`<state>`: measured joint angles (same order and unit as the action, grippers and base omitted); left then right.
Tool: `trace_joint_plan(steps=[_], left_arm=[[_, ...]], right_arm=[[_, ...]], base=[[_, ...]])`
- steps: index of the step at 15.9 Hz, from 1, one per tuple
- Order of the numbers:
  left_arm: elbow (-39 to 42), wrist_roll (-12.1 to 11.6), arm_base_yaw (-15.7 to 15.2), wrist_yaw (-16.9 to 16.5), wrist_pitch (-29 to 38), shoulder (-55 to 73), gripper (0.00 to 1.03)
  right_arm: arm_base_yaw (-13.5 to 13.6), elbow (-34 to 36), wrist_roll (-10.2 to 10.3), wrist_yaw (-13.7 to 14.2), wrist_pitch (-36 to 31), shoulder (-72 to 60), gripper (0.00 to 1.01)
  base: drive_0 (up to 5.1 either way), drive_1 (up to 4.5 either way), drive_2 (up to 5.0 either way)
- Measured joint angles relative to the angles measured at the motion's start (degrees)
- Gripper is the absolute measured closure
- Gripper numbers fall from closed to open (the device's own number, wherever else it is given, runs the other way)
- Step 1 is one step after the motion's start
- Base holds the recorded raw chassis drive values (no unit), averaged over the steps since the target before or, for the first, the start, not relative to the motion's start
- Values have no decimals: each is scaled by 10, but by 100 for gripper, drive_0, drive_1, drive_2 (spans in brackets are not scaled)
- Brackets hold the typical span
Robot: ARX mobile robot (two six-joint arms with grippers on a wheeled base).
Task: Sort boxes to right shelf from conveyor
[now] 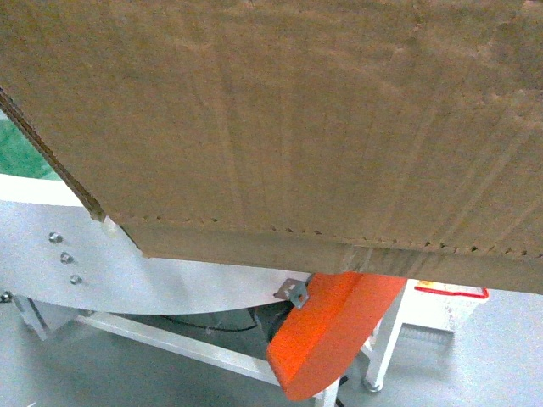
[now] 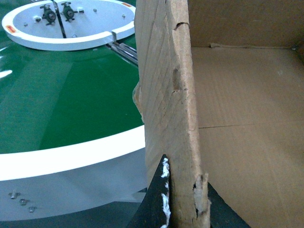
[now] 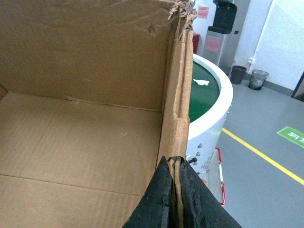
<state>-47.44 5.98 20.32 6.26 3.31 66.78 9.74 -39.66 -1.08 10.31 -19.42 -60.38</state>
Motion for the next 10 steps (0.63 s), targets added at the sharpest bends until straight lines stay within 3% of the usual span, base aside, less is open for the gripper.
trace_joint_plan(steps=[10], left_arm=[[0, 0, 0, 0, 0, 0, 99]], right_arm=[[0, 0, 0, 0, 0, 0, 99]], base=[[-158, -158, -158]])
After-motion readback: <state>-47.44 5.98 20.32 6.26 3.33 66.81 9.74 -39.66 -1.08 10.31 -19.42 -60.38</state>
